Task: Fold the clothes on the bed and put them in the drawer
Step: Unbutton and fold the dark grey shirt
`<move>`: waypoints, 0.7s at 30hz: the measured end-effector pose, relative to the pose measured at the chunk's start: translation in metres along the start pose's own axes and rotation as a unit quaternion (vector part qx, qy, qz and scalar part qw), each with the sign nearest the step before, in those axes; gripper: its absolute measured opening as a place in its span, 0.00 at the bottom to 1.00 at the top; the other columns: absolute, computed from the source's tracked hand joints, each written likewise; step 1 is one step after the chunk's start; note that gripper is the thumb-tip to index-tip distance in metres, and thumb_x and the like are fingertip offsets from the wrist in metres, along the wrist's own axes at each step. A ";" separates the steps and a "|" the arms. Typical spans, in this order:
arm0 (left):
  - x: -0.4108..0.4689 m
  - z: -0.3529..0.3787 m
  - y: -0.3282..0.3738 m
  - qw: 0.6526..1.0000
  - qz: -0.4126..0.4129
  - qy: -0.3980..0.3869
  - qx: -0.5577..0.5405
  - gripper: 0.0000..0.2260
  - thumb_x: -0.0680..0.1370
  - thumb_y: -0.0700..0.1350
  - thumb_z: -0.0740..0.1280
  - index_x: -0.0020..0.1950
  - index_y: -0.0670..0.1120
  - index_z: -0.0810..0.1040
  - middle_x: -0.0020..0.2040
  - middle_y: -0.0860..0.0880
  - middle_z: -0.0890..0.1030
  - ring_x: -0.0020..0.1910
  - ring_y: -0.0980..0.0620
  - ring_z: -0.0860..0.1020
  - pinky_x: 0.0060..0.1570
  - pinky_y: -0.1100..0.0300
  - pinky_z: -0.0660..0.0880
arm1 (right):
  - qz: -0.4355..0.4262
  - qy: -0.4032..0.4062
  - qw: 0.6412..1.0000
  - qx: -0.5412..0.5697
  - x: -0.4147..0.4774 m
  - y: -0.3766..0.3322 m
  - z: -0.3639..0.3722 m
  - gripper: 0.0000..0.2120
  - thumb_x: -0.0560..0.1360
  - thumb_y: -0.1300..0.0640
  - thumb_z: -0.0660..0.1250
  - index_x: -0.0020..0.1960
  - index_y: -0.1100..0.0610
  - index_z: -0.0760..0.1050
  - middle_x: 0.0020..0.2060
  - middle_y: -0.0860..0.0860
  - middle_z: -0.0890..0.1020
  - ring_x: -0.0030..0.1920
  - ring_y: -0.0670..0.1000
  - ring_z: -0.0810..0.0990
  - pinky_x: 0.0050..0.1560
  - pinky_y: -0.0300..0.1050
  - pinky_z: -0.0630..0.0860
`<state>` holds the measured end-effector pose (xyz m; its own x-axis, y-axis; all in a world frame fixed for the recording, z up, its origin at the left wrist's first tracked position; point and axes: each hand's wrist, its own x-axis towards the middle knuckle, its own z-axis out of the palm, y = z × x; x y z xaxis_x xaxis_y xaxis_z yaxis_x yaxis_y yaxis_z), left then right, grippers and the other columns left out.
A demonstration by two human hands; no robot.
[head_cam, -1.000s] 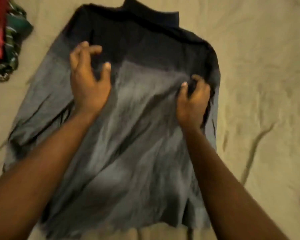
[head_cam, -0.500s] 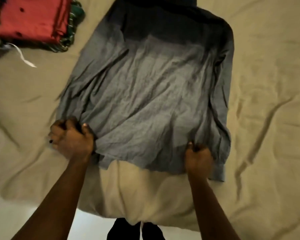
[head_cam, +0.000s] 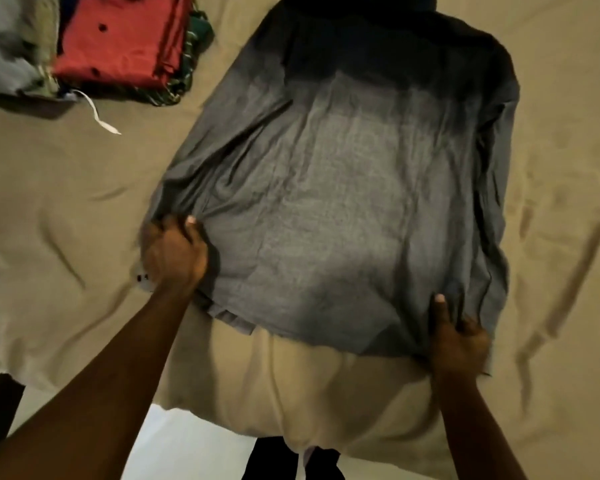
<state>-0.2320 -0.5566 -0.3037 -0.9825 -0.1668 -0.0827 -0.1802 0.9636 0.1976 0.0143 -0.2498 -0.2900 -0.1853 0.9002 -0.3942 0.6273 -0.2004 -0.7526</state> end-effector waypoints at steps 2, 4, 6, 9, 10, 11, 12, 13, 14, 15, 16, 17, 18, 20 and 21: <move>0.002 -0.001 0.010 0.998 -0.059 0.000 0.023 0.22 0.82 0.57 0.61 0.67 0.41 0.75 0.67 0.32 0.71 0.66 0.30 0.71 0.67 0.38 0.67 | 0.064 0.024 0.995 0.070 0.002 -0.002 0.001 0.19 0.79 0.48 0.72 0.34 0.57 0.73 0.32 0.55 0.77 0.34 0.53 0.74 0.44 0.51 0.76; -0.002 0.001 0.016 0.998 -0.026 -0.015 0.060 0.19 0.80 0.54 0.65 0.65 0.43 0.76 0.67 0.34 0.71 0.67 0.31 0.69 0.67 0.38 0.65 | 0.107 0.034 0.989 0.098 0.007 -0.001 0.002 0.19 0.79 0.47 0.71 0.35 0.56 0.72 0.34 0.53 0.77 0.39 0.55 0.77 0.51 0.58 0.80; -0.005 0.002 0.017 0.999 -0.035 -0.002 0.029 0.19 0.82 0.53 0.62 0.62 0.39 0.78 0.62 0.32 0.75 0.62 0.31 0.74 0.64 0.40 0.70 | 0.132 0.037 0.984 0.113 0.007 -0.004 0.002 0.18 0.80 0.47 0.70 0.36 0.55 0.72 0.39 0.56 0.80 0.46 0.56 0.79 0.57 0.68 0.80; -0.001 0.001 0.015 0.995 -0.095 0.010 -0.021 0.22 0.85 0.54 0.56 0.61 0.38 0.80 0.59 0.31 0.78 0.60 0.31 0.76 0.63 0.39 0.73 | 0.152 0.046 0.979 0.131 0.007 -0.010 0.001 0.15 0.79 0.46 0.70 0.38 0.52 0.72 0.48 0.54 0.81 0.54 0.59 0.79 0.59 0.64 0.78; 0.000 -0.001 0.016 0.995 -0.095 0.002 -0.015 0.21 0.85 0.55 0.56 0.63 0.41 0.79 0.62 0.31 0.76 0.62 0.31 0.75 0.65 0.39 0.71 | 0.153 0.046 0.978 0.132 0.008 -0.012 0.000 0.15 0.80 0.47 0.70 0.38 0.52 0.72 0.45 0.52 0.80 0.53 0.59 0.78 0.58 0.62 0.78; 0.001 -0.003 0.016 0.996 -0.094 -0.012 -0.004 0.20 0.84 0.56 0.58 0.65 0.43 0.78 0.64 0.32 0.74 0.64 0.31 0.73 0.66 0.39 0.69 | 0.150 0.046 0.979 0.127 0.009 -0.011 0.000 0.16 0.80 0.47 0.70 0.38 0.52 0.71 0.43 0.51 0.79 0.53 0.58 0.78 0.57 0.60 0.78; 0.003 -0.004 0.017 0.996 -0.087 -0.024 0.006 0.19 0.83 0.56 0.59 0.65 0.45 0.78 0.66 0.33 0.73 0.66 0.31 0.72 0.67 0.39 0.69 | 0.140 0.049 0.982 0.113 0.009 -0.011 0.000 0.16 0.80 0.47 0.69 0.38 0.53 0.72 0.42 0.51 0.78 0.51 0.58 0.78 0.57 0.59 0.78; 0.006 -0.006 0.017 0.997 -0.076 -0.025 0.016 0.18 0.83 0.56 0.60 0.64 0.45 0.78 0.66 0.34 0.73 0.66 0.31 0.72 0.67 0.39 0.69 | 0.130 0.059 0.986 0.087 0.010 -0.007 -0.001 0.17 0.80 0.47 0.69 0.37 0.54 0.72 0.39 0.52 0.78 0.49 0.58 0.79 0.56 0.57 0.78; 0.011 -0.007 0.017 0.998 -0.056 -0.014 0.023 0.17 0.82 0.56 0.62 0.63 0.46 0.78 0.65 0.34 0.74 0.65 0.31 0.73 0.66 0.40 0.69 | 0.116 0.067 0.989 0.057 0.012 -0.004 0.000 0.19 0.80 0.47 0.69 0.35 0.55 0.71 0.36 0.52 0.77 0.46 0.59 0.79 0.54 0.56 0.78; 0.016 -0.008 0.016 0.999 -0.030 -0.001 0.022 0.16 0.81 0.56 0.64 0.61 0.46 0.78 0.63 0.35 0.76 0.63 0.32 0.74 0.65 0.41 0.70 | 0.112 0.074 0.990 0.037 0.012 -0.002 0.000 0.20 0.80 0.47 0.69 0.34 0.56 0.71 0.34 0.53 0.76 0.44 0.60 0.79 0.51 0.56 0.78; 0.022 -0.009 0.016 1.000 -0.004 0.004 0.011 0.15 0.80 0.56 0.66 0.59 0.47 0.79 0.60 0.36 0.78 0.61 0.33 0.77 0.63 0.43 0.72 | 0.106 0.075 0.991 0.031 0.012 -0.002 0.002 0.20 0.79 0.46 0.69 0.34 0.56 0.70 0.33 0.53 0.75 0.42 0.60 0.78 0.49 0.55 0.77; 0.027 -0.010 0.017 1.000 0.013 -0.008 -0.006 0.15 0.80 0.56 0.68 0.57 0.47 0.80 0.57 0.37 0.81 0.58 0.34 0.79 0.60 0.44 0.74 | 0.102 0.074 0.992 0.028 0.010 -0.001 0.003 0.21 0.79 0.45 0.69 0.34 0.56 0.70 0.32 0.55 0.75 0.40 0.59 0.77 0.47 0.55 0.77; 0.031 -0.009 0.019 0.999 0.026 -0.032 -0.016 0.15 0.79 0.57 0.70 0.55 0.47 0.82 0.55 0.37 0.83 0.56 0.34 0.81 0.57 0.45 0.76 | 0.092 0.071 0.993 0.022 0.010 0.001 0.004 0.22 0.78 0.43 0.69 0.34 0.56 0.70 0.32 0.56 0.76 0.39 0.60 0.77 0.46 0.56 0.78; 0.036 -0.009 0.026 0.997 0.045 -0.060 -0.008 0.15 0.79 0.55 0.71 0.55 0.44 0.84 0.55 0.36 0.84 0.56 0.34 0.81 0.56 0.44 0.79 | 0.085 0.072 0.994 0.003 0.009 0.004 0.004 0.24 0.74 0.38 0.69 0.33 0.57 0.71 0.33 0.59 0.77 0.38 0.62 0.79 0.45 0.60 0.80; 0.040 -0.010 0.027 0.998 0.036 -0.050 -0.007 0.15 0.80 0.52 0.69 0.58 0.41 0.83 0.57 0.34 0.83 0.57 0.32 0.81 0.58 0.42 0.78 | 0.080 0.076 0.994 0.004 0.007 0.003 0.004 0.24 0.74 0.39 0.70 0.33 0.57 0.70 0.33 0.59 0.76 0.38 0.60 0.78 0.45 0.60 0.79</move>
<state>-0.2767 -0.5398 -0.2920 -0.9834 -0.0745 -0.1654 -0.1105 0.9691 0.2205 0.0123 -0.2453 -0.2974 0.0334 0.9041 -0.4260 0.6336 -0.3488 -0.6906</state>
